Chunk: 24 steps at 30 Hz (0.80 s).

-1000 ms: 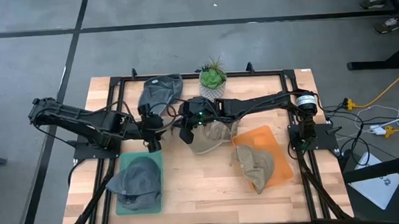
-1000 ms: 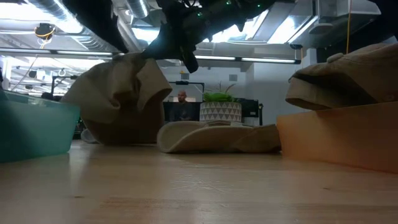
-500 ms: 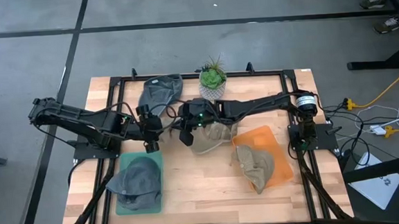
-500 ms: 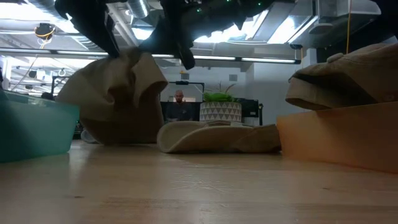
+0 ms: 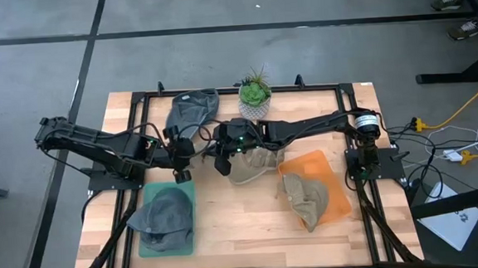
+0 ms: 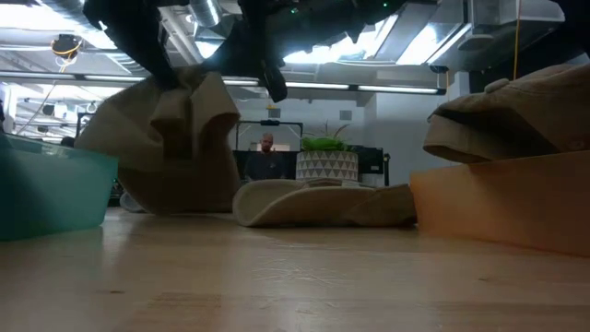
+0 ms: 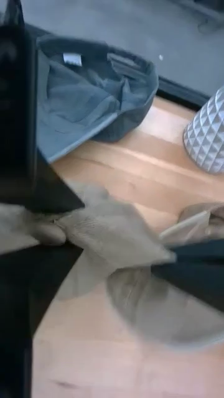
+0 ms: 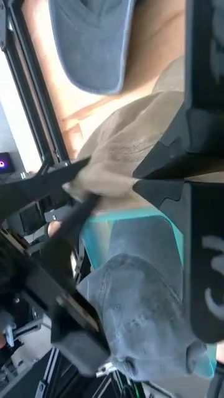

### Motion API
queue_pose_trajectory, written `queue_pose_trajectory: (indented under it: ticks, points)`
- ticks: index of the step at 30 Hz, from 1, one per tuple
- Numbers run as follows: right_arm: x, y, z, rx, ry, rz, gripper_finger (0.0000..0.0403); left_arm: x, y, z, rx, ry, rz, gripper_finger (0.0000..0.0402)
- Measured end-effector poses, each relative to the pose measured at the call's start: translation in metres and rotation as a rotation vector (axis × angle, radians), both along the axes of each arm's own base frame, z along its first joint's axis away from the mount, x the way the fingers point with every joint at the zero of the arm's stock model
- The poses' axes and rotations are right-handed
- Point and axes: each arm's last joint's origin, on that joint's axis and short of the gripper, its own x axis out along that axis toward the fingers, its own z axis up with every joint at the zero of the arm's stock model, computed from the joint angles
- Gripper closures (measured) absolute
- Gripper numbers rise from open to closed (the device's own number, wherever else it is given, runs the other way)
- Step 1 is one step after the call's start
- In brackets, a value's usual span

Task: Pick & Place hat
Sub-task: Put the left brown cap into the orange bin

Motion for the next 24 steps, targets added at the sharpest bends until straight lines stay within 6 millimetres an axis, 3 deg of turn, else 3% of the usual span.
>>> queue_pose_trajectory:
  ticks: [2,10,20,24]
  points:
    - [0.000,0.000,0.000,0.004,0.004,-0.001,0.0399,0.000,0.001,0.000,0.025,-0.004,0.017,0.0376]
    - [-0.002,0.001,-0.004,-0.011,0.057,0.006,0.0380,-0.002,0.003,0.001,0.103,-0.007,0.065,0.0379]
    - [0.003,0.006,0.009,-0.177,-0.100,0.075,0.0248,-0.010,0.006,-0.003,0.095,0.039,0.141,0.0379]
    - [0.005,0.004,0.014,-0.225,-0.145,0.021,0.0210,-0.007,0.005,-0.001,0.076,0.003,0.139,0.0379]
